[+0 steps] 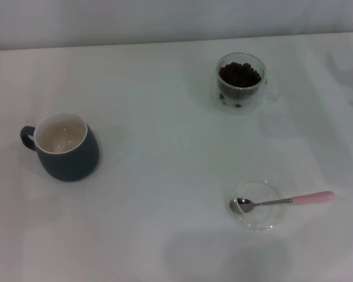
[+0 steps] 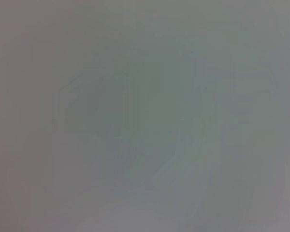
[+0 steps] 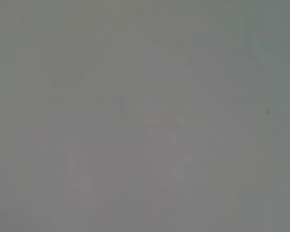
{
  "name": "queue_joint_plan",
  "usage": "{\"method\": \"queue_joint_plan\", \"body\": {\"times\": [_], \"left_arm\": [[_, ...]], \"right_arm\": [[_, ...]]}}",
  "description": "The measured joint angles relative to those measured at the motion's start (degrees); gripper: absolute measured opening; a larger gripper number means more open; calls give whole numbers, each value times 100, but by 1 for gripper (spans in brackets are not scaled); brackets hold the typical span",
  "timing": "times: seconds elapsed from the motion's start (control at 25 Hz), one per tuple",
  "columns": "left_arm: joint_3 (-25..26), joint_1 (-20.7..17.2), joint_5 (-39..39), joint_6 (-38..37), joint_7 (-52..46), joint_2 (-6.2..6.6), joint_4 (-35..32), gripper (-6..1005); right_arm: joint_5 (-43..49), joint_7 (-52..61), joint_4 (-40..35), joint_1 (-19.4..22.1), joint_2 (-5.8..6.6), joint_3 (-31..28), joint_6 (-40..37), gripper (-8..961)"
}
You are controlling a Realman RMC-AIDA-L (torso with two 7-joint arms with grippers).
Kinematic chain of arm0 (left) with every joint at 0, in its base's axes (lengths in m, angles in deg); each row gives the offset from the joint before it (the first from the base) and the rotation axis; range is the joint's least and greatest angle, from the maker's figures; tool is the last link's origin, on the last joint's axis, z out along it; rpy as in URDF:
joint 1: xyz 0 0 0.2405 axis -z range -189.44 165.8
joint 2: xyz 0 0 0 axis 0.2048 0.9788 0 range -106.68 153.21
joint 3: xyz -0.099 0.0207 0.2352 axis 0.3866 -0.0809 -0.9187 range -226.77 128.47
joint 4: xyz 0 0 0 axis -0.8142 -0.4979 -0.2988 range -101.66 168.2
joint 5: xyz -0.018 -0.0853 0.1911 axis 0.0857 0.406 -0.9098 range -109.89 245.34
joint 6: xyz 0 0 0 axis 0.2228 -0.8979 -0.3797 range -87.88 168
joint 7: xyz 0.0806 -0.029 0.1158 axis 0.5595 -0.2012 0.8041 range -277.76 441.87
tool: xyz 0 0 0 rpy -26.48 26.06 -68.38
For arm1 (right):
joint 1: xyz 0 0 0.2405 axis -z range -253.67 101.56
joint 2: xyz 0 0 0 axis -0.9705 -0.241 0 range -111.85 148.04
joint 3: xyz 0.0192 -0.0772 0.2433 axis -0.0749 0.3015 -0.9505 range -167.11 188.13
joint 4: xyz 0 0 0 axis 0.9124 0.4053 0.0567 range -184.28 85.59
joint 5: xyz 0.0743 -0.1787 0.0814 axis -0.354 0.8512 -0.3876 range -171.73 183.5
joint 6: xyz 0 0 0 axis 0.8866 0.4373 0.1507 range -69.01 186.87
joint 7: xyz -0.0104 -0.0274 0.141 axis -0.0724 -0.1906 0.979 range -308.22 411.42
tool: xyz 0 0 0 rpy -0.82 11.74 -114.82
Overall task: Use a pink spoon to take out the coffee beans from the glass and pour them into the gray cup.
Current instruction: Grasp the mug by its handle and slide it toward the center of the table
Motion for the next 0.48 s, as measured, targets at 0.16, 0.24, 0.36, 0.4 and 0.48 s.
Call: {"method": "queue_joint_plan", "body": {"times": [0.16,0.24,0.36,0.4,0.48], "left_arm": [[0,0,0,1,0,0,0,847],[0,0,0,1,0,0,-3,847],[0,-2,-10,-3,0,0,-13,847],[0,-6,-21,-13,0,0,-14,847],[0,-51,-70,-107,0,0,-21,848]], "right_arm": [[-2,10,-1,-2,-3,0,9,857],[-5,15,-3,-1,-6,-1,13,857],[-7,18,-4,-1,-8,0,14,857],[-8,18,-4,-1,-8,0,13,857],[-9,16,-4,-1,-9,0,8,857]]}}
